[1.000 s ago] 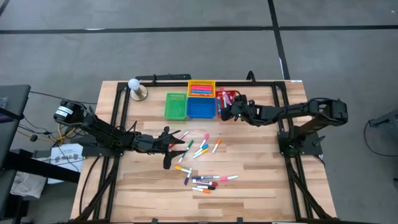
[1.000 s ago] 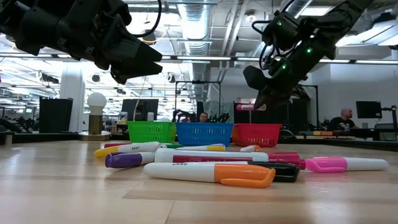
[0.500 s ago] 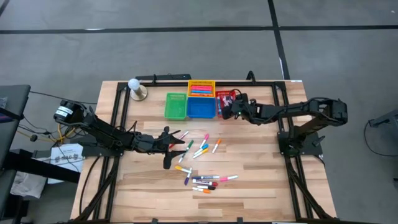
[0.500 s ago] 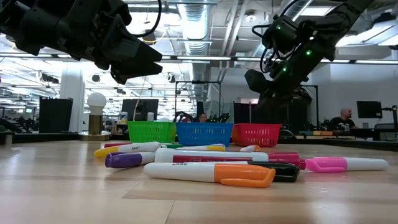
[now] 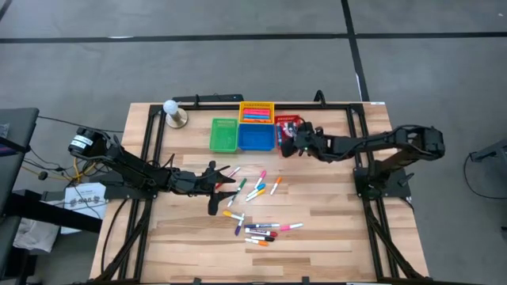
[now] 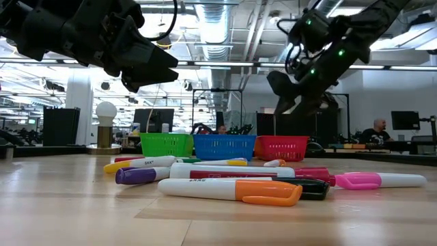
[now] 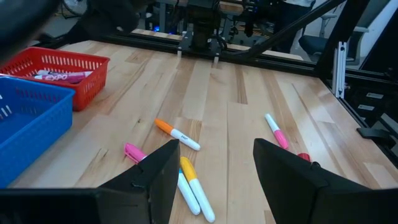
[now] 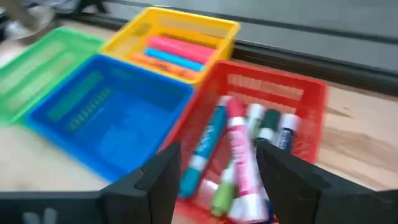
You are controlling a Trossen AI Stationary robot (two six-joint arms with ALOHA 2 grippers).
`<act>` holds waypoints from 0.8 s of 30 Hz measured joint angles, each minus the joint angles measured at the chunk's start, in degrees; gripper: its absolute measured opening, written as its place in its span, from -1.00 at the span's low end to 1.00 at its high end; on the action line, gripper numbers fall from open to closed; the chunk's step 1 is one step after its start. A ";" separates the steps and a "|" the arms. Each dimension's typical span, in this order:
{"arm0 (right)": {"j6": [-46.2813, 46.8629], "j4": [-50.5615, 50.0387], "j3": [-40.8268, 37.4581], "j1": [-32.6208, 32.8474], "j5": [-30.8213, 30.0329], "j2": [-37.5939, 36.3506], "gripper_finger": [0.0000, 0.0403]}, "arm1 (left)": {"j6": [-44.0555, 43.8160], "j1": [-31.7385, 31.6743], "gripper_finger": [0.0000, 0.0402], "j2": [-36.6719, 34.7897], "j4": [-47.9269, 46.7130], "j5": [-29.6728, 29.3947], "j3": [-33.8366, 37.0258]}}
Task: Pick & Place Markers
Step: Put the large red marker pen into the red bin
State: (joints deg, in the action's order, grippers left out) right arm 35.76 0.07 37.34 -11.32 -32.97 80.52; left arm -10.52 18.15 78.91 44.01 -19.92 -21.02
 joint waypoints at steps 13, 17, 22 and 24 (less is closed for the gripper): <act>-20.20 -3.61 -0.09 23.14 13.16 -4.33 -0.11 | -0.02 0.01 0.02 0.00 -0.02 0.00 0.00; -20.36 -4.38 -0.93 32.93 15.23 -2.48 -0.16 | -0.02 0.02 0.02 0.00 -0.02 0.00 0.00; -21.14 -3.54 -0.85 39.22 12.46 0.99 -0.24 | -0.02 0.01 0.02 0.01 0.01 0.02 0.00; -21.19 -0.81 -0.71 39.98 11.97 2.39 -0.27 | -0.02 0.00 0.02 0.01 0.17 0.00 0.00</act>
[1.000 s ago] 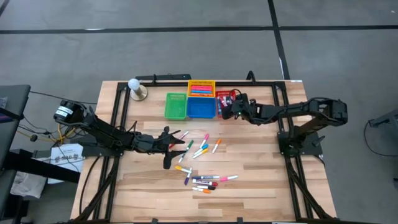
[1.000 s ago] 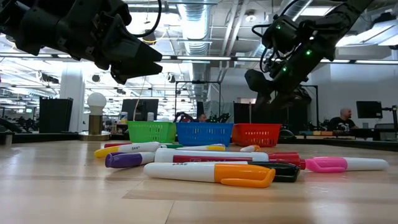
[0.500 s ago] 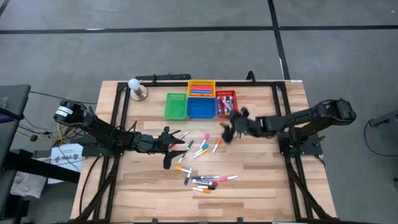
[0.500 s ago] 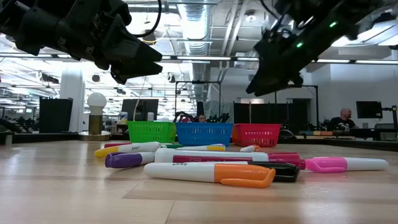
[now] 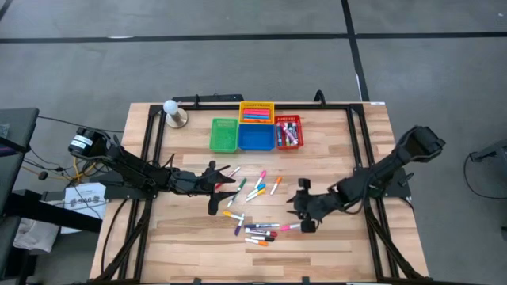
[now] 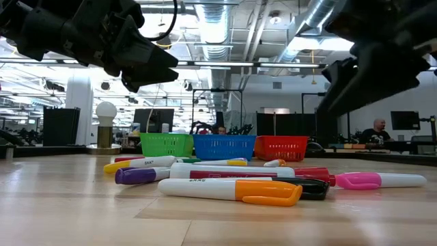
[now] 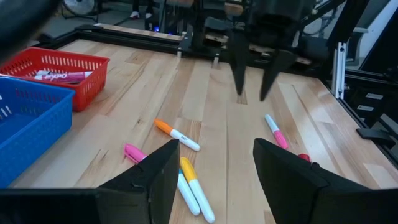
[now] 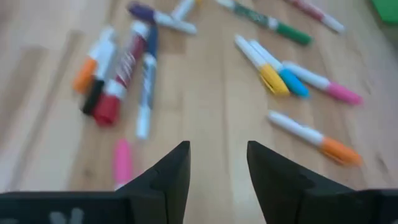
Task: Pick & Place Markers
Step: Put the large red marker pen into the red bin
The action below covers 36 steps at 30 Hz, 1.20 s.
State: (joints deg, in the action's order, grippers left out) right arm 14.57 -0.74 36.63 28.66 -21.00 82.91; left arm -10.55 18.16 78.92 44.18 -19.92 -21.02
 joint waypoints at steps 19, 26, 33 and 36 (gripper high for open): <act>-4.08 13.23 8.40 0.61 3.26 16.12 -0.41 | -0.29 1.56 0.02 0.02 0.11 7.49 -0.25; -2.96 11.70 10.85 3.07 3.03 16.75 -0.41 | 1.23 7.71 0.02 5.33 0.17 12.14 -4.84; 1.37 11.48 10.88 5.75 -0.06 16.75 -0.41 | 4.31 10.80 0.02 19.99 -0.03 9.93 -14.17; 1.52 11.49 10.88 6.90 -3.11 16.75 -0.41 | 4.15 11.07 0.02 24.51 -0.02 9.86 -17.18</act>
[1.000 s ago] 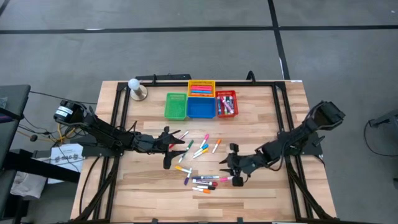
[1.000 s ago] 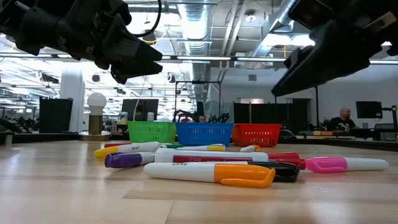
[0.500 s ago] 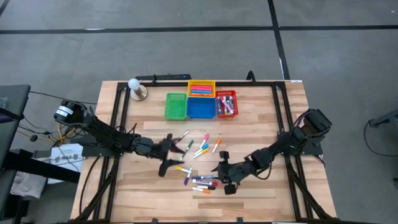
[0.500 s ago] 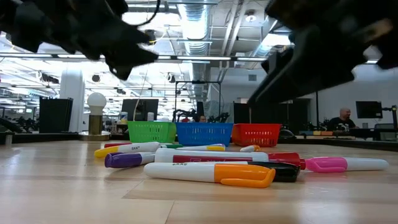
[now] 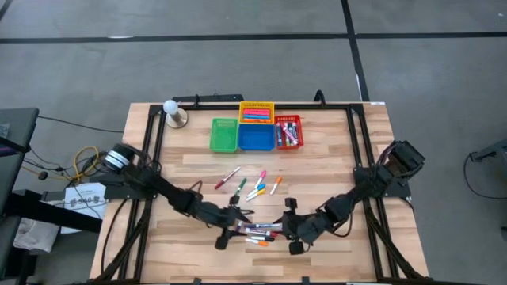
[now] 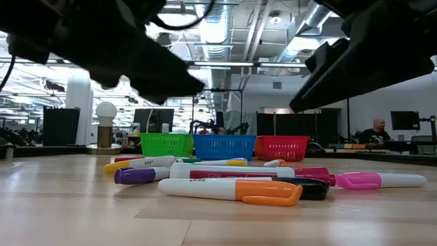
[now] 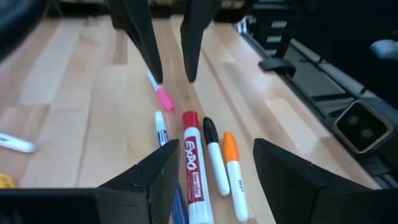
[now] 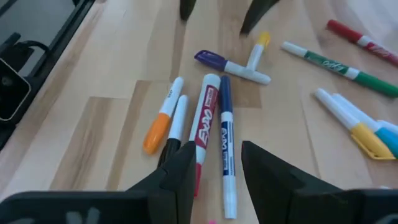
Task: Pick & Place Markers
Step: Put the large red marker pen into the red bin
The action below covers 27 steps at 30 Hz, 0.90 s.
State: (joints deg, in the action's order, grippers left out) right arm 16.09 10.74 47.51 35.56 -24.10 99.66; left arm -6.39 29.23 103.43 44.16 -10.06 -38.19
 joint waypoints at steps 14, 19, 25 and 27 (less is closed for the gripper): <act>4.00 3.75 0.00 2.95 -4.37 4.36 -0.41 | 0.54 2.67 0.02 5.03 -1.15 -1.80 -3.79; 3.18 6.54 0.07 1.87 -4.34 8.57 -0.41 | 3.05 2.68 0.02 5.03 -3.06 -5.10 -3.19; 2.96 6.64 0.85 0.90 -3.12 8.90 -0.41 | 3.19 2.54 0.02 5.03 -3.21 -6.46 -2.41; 2.96 6.49 0.94 0.93 -2.03 8.90 -0.41 | 3.18 2.54 0.02 5.03 -3.08 -6.47 -2.41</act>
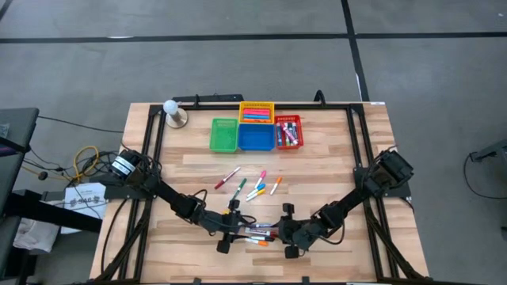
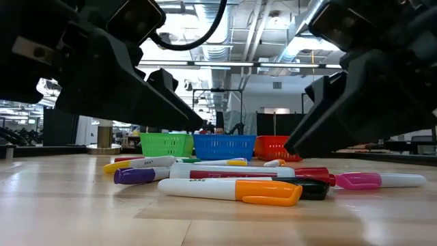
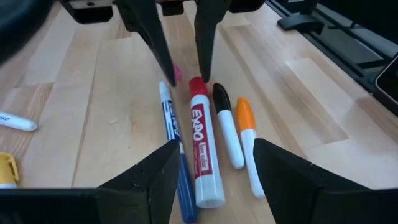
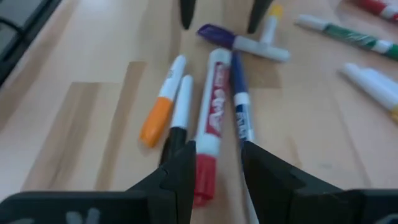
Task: Pick & Place Markers
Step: Put the large red marker pen into the red bin
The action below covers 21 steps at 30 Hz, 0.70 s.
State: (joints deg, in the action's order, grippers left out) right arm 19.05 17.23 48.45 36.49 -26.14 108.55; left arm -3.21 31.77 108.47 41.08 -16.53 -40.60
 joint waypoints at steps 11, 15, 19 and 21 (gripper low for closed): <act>0.80 -2.21 0.04 -0.01 3.33 0.00 -0.41 | -0.21 0.00 0.02 0.00 0.04 0.02 0.00; 1.49 -2.22 0.02 -0.26 3.55 0.00 -0.41 | -0.23 0.02 0.02 0.00 0.07 0.02 0.00; 1.51 -2.17 0.04 -0.24 3.70 0.19 -0.41 | -0.23 0.00 0.02 0.00 0.07 0.00 0.00; 1.53 -2.49 0.04 -0.26 4.00 0.56 -0.41 | -0.23 0.00 0.02 0.00 0.07 0.02 0.00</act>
State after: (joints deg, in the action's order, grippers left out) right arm 20.58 14.74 48.49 36.23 -22.13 109.12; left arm -3.44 31.77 108.47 41.15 -16.52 -40.60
